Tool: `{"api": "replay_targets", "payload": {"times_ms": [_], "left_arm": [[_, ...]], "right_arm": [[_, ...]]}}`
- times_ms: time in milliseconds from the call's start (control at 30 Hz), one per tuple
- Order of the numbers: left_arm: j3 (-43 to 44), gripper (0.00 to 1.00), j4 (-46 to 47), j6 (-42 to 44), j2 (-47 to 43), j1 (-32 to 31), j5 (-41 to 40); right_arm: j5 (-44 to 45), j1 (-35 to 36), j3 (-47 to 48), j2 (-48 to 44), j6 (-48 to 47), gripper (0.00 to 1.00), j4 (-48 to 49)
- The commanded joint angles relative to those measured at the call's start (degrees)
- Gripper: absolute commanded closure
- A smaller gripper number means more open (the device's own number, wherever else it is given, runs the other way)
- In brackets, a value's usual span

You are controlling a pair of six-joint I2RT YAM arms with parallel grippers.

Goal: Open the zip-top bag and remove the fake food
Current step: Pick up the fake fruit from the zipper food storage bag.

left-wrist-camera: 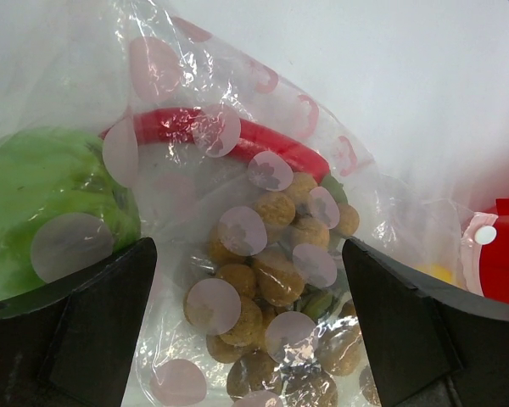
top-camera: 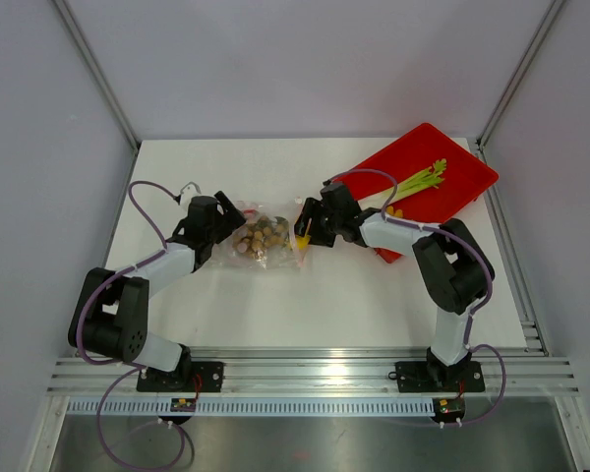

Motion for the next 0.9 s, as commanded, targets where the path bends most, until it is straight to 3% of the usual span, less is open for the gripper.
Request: {"api": "replay_targets", "payload": {"times_ms": [0,133,867], "left_arm": [[0.4,0.05,0.5,-0.5,-0.8,0.3,-2.0],[0.3,0.05,0.8,-0.3,-1.1,0.3,-1.7],[-0.1,0.05,1.7,0.6,-1.7,0.3,-0.1]], "right_arm": [[0.5,0.4,3.9,-0.8,-2.1,0.43,-3.7],[1.1,0.8,5.8,2.2,-2.4,0.43,-5.2],[6.0,1.9,7.2,3.9,-2.5,0.16,-7.4]]}}
